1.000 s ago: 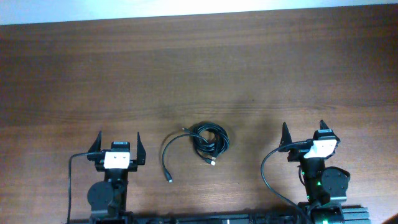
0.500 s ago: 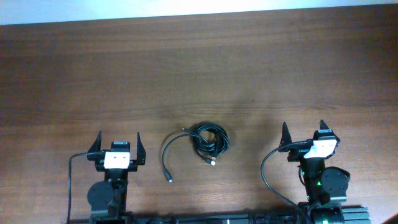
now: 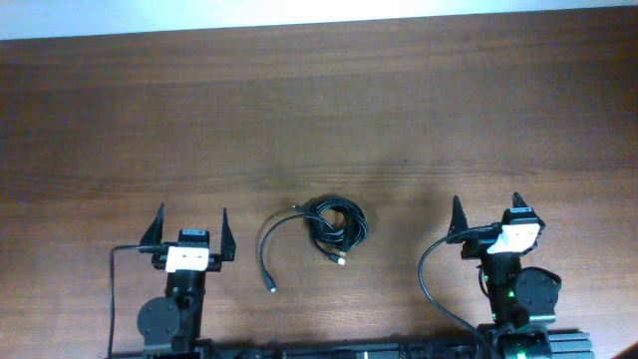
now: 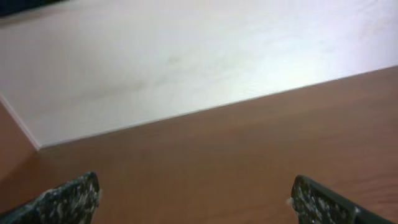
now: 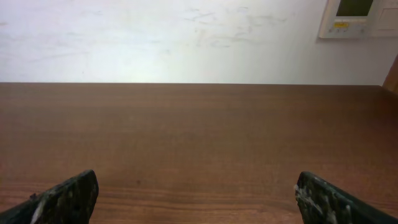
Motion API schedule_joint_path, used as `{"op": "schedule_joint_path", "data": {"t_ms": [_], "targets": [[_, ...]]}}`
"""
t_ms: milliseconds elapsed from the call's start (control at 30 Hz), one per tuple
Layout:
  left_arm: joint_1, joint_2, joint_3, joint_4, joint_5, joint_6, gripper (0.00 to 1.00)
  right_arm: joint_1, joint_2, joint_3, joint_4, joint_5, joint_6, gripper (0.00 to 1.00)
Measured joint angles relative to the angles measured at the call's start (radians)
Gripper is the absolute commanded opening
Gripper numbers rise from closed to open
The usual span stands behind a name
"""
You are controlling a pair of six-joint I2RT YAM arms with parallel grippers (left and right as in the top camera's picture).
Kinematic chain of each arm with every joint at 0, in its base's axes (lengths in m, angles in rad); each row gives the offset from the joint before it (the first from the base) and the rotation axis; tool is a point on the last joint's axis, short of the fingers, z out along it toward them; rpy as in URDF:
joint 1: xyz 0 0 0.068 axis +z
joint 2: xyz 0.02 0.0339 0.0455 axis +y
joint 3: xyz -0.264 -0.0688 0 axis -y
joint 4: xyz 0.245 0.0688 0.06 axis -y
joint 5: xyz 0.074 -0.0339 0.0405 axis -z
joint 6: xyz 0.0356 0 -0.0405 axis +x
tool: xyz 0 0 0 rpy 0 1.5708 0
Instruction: Untangle cables
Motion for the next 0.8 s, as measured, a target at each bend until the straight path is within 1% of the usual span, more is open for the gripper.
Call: {"op": "schedule_joint_path", "data": {"t_ms": [100, 200, 267, 300, 333, 367, 400, 467, 533, 567, 633, 667, 800], "targets": [[0.000, -0.001, -0.002, 0.108, 0.080, -0.077, 0.99, 0.000, 0.000, 0.000, 0.000, 0.000, 0.000, 0.99], [0.000, -0.001, 0.010, 0.104, 0.149, -0.170, 0.99, 0.000, 0.000, 0.000, 0.000, 0.000, 0.000, 0.99], [0.000, -0.001, 0.061, 0.025, 0.184, -0.219, 0.99, 0.000, 0.000, 0.000, 0.000, 0.000, 0.000, 0.99], [0.000, 0.002, 0.101, -0.045, 0.195, -0.233, 0.99, 0.000, 0.000, 0.000, 0.000, 0.000, -0.001, 0.99], [0.000, 0.007, 0.130, -0.076, 0.199, -0.241, 0.99, 0.000, 0.000, 0.000, 0.000, 0.000, -0.001, 0.99], [0.000, 0.023, 0.192, -0.158, 0.208, -0.249, 0.99, 0.000, 0.000, 0.000, 0.000, 0.000, 0.000, 0.99], [0.000, 0.045, 0.242, -0.204, 0.211, -0.254, 0.99, 0.000, 0.000, 0.000, 0.000, 0.000, -0.001, 0.99], [0.000, 0.123, 0.356, -0.253, 0.215, -0.261, 0.99, 0.000, 0.000, 0.000, 0.000, 0.000, 0.000, 0.99], [0.000, 0.193, 0.419, -0.253, 0.216, -0.261, 0.99, 0.001, -0.001, 0.000, 0.001, 0.000, 0.000, 0.99], [0.000, 0.267, 0.452, -0.246, 0.219, -0.261, 0.99, 0.001, -0.002, 0.000, 0.001, 0.000, 0.000, 0.99], [0.000, 0.340, 0.466, -0.236, 0.246, -0.264, 0.99, 0.002, -0.003, 0.000, 0.001, 0.001, -0.001, 0.99], [0.001, 0.408, 0.476, -0.229, 0.283, -0.265, 0.99, 0.002, -0.003, 0.000, 0.000, 0.002, 0.000, 0.99], [0.001, 0.548, 0.500, -0.239, 0.384, -0.265, 0.99, 0.002, -0.003, 0.000, 0.000, 0.002, 0.000, 0.99]]}}
